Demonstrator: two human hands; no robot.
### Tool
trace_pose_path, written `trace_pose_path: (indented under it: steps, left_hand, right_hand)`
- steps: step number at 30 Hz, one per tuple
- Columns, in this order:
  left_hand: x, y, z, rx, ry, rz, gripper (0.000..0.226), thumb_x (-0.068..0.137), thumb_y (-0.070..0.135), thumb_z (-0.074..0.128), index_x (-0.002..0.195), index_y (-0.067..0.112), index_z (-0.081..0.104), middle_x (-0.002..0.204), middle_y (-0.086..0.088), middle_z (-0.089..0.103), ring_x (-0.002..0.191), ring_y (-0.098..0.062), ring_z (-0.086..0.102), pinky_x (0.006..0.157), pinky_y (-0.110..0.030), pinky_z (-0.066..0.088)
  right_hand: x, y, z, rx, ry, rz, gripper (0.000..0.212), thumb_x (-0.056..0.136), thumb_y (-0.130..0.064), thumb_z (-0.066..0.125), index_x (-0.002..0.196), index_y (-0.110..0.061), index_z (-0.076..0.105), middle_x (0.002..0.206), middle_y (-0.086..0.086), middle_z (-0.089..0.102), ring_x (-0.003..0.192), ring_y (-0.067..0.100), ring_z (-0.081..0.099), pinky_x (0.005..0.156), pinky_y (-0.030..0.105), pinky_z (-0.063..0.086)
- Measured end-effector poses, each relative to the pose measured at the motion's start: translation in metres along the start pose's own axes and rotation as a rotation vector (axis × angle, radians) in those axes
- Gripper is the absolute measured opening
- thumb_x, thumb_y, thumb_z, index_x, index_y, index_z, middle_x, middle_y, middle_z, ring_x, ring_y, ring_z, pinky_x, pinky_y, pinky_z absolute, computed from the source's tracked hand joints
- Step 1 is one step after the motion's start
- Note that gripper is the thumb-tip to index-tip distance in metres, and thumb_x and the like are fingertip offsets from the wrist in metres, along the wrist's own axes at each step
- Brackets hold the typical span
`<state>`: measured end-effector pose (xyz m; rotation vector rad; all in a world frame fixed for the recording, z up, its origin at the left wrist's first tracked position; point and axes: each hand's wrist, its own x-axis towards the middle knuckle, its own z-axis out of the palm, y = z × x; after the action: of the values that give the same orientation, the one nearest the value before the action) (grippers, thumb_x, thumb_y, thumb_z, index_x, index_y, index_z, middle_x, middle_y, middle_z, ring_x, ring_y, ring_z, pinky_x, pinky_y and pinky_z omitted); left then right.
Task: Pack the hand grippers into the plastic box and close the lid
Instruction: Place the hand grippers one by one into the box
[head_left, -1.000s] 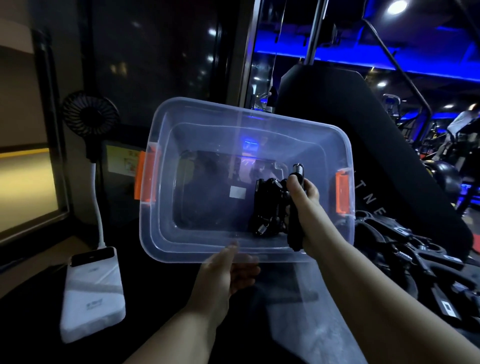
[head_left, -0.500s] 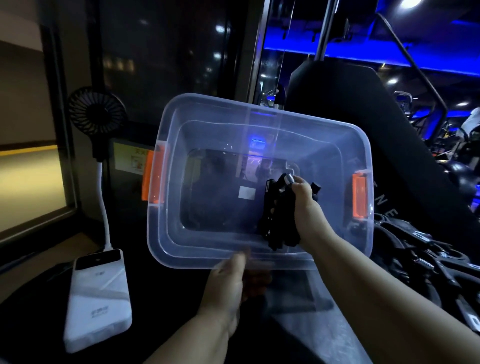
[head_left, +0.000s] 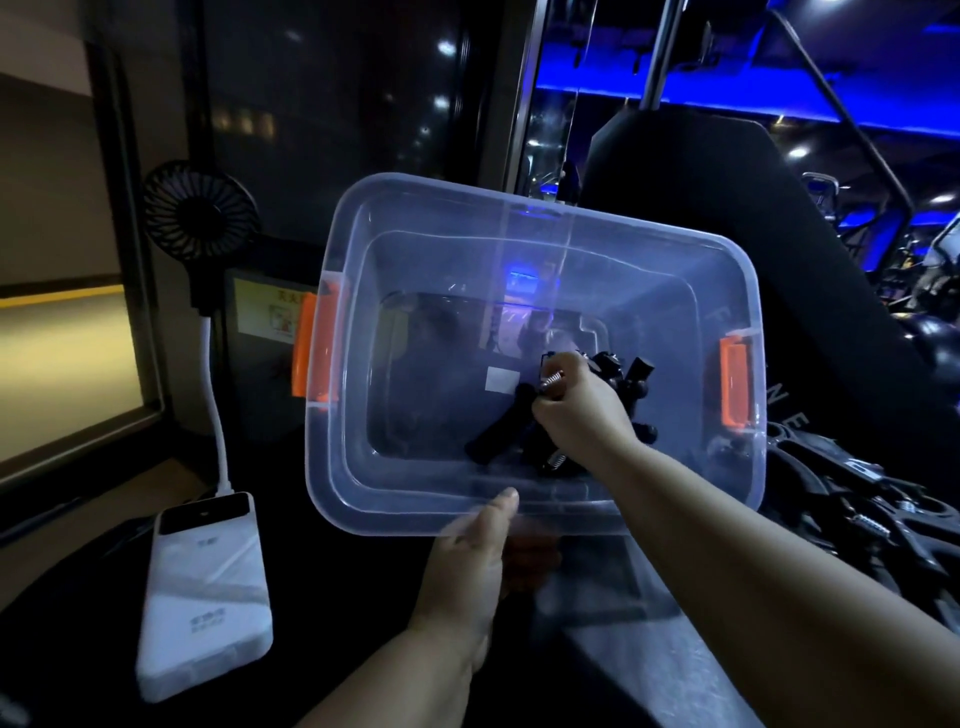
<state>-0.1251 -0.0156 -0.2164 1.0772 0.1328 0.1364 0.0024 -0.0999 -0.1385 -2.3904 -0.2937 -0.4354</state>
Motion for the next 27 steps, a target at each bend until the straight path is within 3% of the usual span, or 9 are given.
trace_pose_path:
  steps: [5,7,9,11,15,20,27]
  left_hand:
    - [-0.001,0.001,0.000,-0.008,-0.012,0.000,0.033,0.095,0.025,0.051,0.092,-0.005,0.065,0.084,-0.024,0.071,0.059,-0.023,0.065,0.051,-0.026,0.047]
    - [-0.001,0.001,-0.001,-0.009,-0.014,-0.006,0.034,0.095,0.024,0.050,0.094,-0.007,0.065,0.082,-0.023,0.072,0.059,-0.024,0.065,0.051,-0.027,0.048]
    - [-0.001,0.001,-0.001,-0.011,-0.012,-0.009,0.036,0.095,0.024,0.050,0.098,-0.010,0.063,0.082,-0.023,0.072,0.059,-0.024,0.064,0.051,-0.026,0.048]
    - [-0.001,0.002,-0.001,-0.015,-0.010,-0.004,0.033,0.095,0.023,0.050,0.097,-0.006,0.064,0.084,-0.025,0.071,0.061,-0.025,0.064,0.051,-0.027,0.047]
    - [0.000,0.002,-0.001,-0.010,-0.004,-0.001,0.028,0.095,0.025,0.051,0.092,0.001,0.065,0.090,-0.028,0.070,0.067,-0.031,0.062,0.055,-0.029,0.045]
    - [0.000,0.002,-0.002,-0.014,-0.017,0.000,0.028,0.095,0.026,0.051,0.088,0.004,0.067,0.091,-0.027,0.070,0.068,-0.029,0.064,0.054,-0.029,0.047]
    - [0.000,0.003,-0.001,-0.033,-0.019,-0.003,0.027,0.095,0.025,0.052,0.081,0.008,0.068,0.085,-0.026,0.071,0.061,-0.026,0.062,0.051,-0.027,0.046]
  right_hand:
    - [0.006,-0.003,0.009,-0.178,-0.131,0.016,0.050,0.080,-0.012,0.048,0.124,-0.036,0.045,0.114,0.003,0.042,0.080,0.026,0.053,0.061,0.026,0.041]
    - [0.008,-0.004,0.013,-0.163,-0.197,0.024,0.048,0.080,-0.006,0.047,0.117,-0.037,0.055,0.119,0.002,0.041,0.078,0.023,0.057,0.059,0.023,0.046]
    - [0.011,-0.003,0.018,-0.191,-0.271,-0.006,0.036,0.080,-0.009,0.050,0.103,-0.032,0.064,0.122,0.005,0.052,0.093,0.024,0.061,0.072,0.022,0.048]
    - [0.011,-0.005,0.019,-0.285,-0.366,-0.017,0.027,0.085,-0.017,0.054,0.107,-0.023,0.066,0.120,0.006,0.060,0.107,0.025,0.058,0.079,0.022,0.043]
    - [0.012,-0.010,0.020,-0.459,-0.468,-0.083,0.032,0.087,-0.029,0.057,0.118,-0.022,0.064,0.119,0.005,0.062,0.105,0.026,0.060,0.087,0.030,0.051]
    - [0.012,-0.013,0.025,-0.403,-0.710,-0.017,0.029,0.093,-0.030,0.054,0.113,-0.013,0.066,0.105,0.015,0.068,0.092,0.032,0.069,0.076,0.038,0.058]
    - [0.017,-0.011,0.033,-0.393,-0.712,0.091,0.030,0.089,-0.026,0.064,0.109,-0.004,0.070,0.082,0.010,0.065,0.073,0.022,0.060,0.075,0.033,0.055]
